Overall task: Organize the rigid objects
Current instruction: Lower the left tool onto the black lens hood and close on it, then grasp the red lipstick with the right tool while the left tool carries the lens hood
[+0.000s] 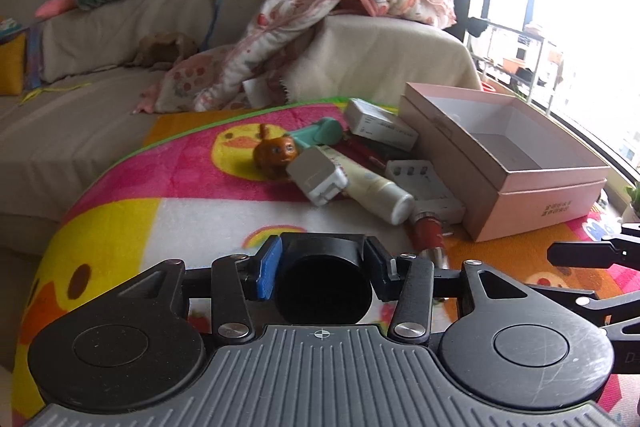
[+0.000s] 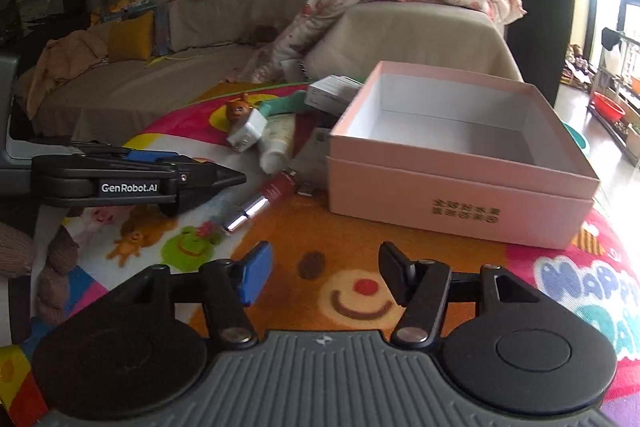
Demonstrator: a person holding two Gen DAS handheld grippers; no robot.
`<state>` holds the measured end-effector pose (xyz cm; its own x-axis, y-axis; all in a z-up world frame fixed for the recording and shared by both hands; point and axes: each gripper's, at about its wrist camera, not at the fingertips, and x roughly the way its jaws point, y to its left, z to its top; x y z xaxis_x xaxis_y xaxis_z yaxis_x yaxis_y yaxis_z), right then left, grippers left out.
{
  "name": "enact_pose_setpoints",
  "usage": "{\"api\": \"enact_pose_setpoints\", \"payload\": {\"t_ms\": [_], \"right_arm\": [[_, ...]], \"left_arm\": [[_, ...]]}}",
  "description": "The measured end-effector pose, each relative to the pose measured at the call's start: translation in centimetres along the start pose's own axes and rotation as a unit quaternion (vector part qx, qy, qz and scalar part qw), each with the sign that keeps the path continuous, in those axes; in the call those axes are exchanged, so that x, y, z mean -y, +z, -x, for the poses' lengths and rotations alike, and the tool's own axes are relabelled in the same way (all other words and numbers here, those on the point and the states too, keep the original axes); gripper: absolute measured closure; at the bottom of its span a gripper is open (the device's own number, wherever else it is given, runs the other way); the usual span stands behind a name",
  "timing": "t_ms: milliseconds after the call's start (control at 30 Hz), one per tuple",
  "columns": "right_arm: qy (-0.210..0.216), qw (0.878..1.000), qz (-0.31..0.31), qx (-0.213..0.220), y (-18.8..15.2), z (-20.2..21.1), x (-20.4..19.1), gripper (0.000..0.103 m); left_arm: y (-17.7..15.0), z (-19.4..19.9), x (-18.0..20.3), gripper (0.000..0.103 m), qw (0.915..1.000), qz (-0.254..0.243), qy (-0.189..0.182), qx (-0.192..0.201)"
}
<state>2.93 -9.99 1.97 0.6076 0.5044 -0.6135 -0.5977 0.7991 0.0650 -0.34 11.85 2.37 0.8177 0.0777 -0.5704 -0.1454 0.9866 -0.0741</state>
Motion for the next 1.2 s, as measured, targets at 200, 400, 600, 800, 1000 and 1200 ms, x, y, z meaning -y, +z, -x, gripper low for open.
{"api": "enact_pose_setpoints", "payload": {"t_ms": [200,400,600,800,1000,1200], "right_arm": [[0.018,0.998,0.055,0.004,1.4,-3.7,-5.3,0.051],[0.002,0.999,0.048,-0.008,1.7,-5.1,-5.3,0.082],[-0.012,0.995,0.099,-0.016,-0.5,-1.7,-1.8,0.092],[-0.167,0.977,0.134,0.019,-1.4,0.0,2.0,0.083],[-0.054,0.996,0.07,0.024,-1.4,1.2,1.1,0.05],[-0.028,0.993,0.114,0.009,-1.1,-1.5,-2.5,0.05]], "left_arm": [[-1.2,1.8,-3.0,0.054,0.9991,0.042,0.003,0.006],[-1.7,2.2,-2.8,0.054,0.9988,0.046,-0.011,0.013],[-1.7,2.1,-1.4,0.054,0.9984,0.04,-0.039,0.01],[-1.8,1.6,1.2,0.054,0.9965,0.02,-0.082,0.002],[-2.0,1.8,2.4,0.054,0.9956,0.002,-0.094,-0.004],[-0.6,1.6,-0.8,0.054,0.9982,0.047,-0.036,0.012]]}}
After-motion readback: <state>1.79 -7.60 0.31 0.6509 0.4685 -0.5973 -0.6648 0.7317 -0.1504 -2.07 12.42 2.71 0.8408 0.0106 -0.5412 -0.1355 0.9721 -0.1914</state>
